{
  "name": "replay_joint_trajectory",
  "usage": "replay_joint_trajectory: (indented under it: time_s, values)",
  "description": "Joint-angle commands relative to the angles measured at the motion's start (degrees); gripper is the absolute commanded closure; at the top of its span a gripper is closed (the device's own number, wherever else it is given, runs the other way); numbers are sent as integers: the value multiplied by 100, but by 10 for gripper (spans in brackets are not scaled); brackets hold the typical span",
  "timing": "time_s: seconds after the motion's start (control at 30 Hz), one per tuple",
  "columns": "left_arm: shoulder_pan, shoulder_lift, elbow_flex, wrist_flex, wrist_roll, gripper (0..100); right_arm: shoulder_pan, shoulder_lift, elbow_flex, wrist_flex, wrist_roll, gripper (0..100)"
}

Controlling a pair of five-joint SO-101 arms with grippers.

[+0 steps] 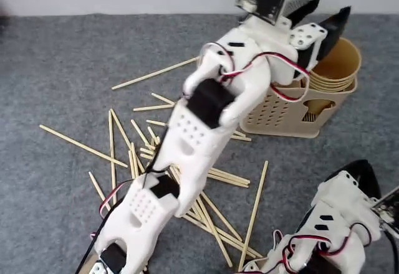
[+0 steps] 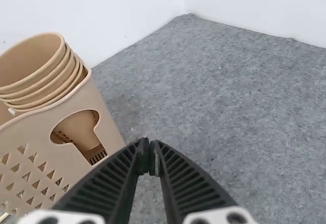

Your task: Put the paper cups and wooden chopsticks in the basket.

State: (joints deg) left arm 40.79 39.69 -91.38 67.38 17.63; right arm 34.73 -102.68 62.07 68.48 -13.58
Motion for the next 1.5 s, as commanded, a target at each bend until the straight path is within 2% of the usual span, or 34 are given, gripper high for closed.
replay_joint_trajectory:
  time_s: [0.0,0.2,0.37,0.5,0.6,0.77,0.93,1.1,1.3,1.47]
  values:
    - [44,-1002,-66,492,-88,848,-48,119,26,-127,-79,990]
    - [26,-2136,-66,1371,-114,848,-48,119,35,-127,-79,990]
    - [-651,-2936,-66,2426,-440,848,-66,119,35,-127,-79,990]
    - [-1582,-3429,-48,3349,-563,848,-655,127,44,-119,-44,990]
    - [-2637,-3727,-31,3332,-615,849,-1121,154,26,-127,-18,990]
    - [-4176,-4053,48,3341,-747,849,-1912,180,9,-119,721,991]
    - [-4941,-4510,1393,3332,-1424,859,-2659,189,26,-75,1125,991]
    - [-5011,-5424,3240,3323,-2127,907,-3037,189,35,-75,1591,991]
    - [-5011,-6725,5613,3305,-2224,906,-3451,488,26,-75,2084,991]
    - [-5046,-7701,7459,3297,-2382,906,-3978,1657,-79,-84,2470,991]
